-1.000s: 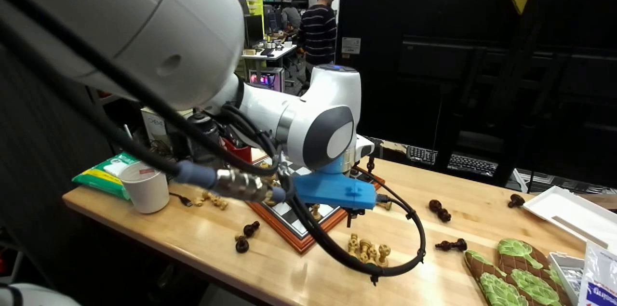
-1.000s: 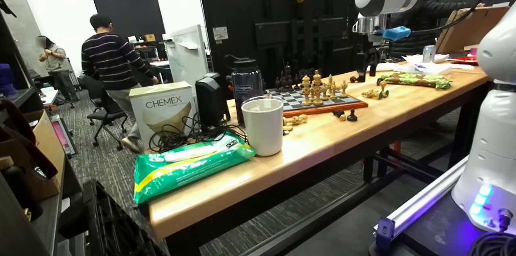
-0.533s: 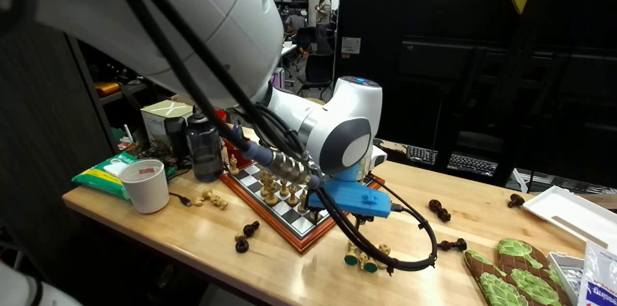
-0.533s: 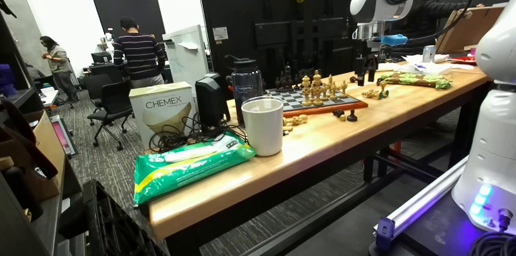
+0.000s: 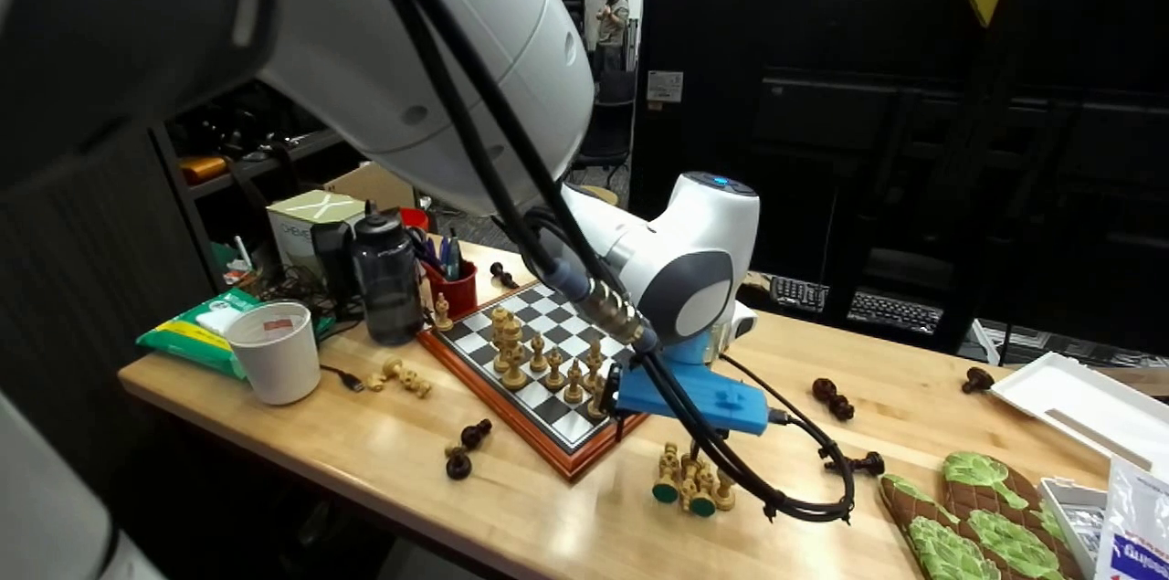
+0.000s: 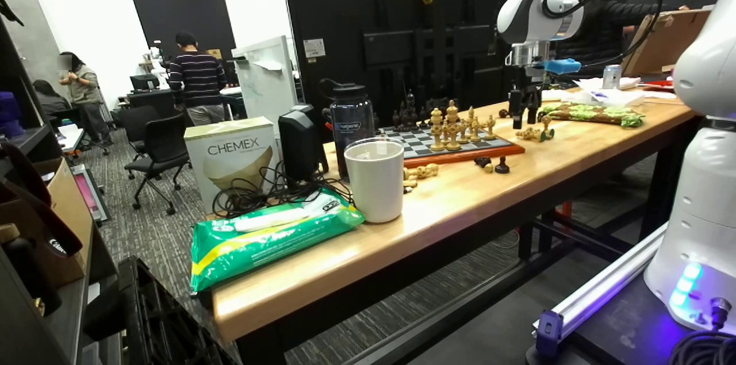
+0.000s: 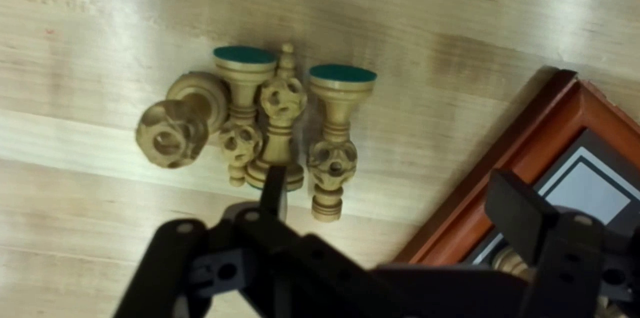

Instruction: Put one white chess piece on the chess board.

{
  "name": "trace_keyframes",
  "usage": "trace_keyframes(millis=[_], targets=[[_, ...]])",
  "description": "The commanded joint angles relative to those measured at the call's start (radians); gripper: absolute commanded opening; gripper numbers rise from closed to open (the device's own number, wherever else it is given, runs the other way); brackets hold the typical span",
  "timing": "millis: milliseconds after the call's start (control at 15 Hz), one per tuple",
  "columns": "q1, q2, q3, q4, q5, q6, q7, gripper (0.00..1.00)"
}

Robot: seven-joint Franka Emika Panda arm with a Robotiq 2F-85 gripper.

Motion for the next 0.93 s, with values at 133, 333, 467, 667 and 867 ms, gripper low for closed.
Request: trace_keyframes(millis=[133, 333, 467, 667, 867], targets=[[-0.030, 0.014, 0.027, 0.010, 0.010, -0.002, -0.004, 1.00], [-0.030, 0.013, 0.035, 0.009, -0.003, -0.010, 0.011, 1.00], [-0.027, 0.017, 0.045, 0.010, -0.008, -0.012, 0.020, 1.00], [-0.026, 0.033, 0.058, 0.014, -0.007, -0.012, 0.025, 1.00], [-0.030, 0.056, 0.064, 0.018, -0.001, -0.007, 0.021, 1.00]])
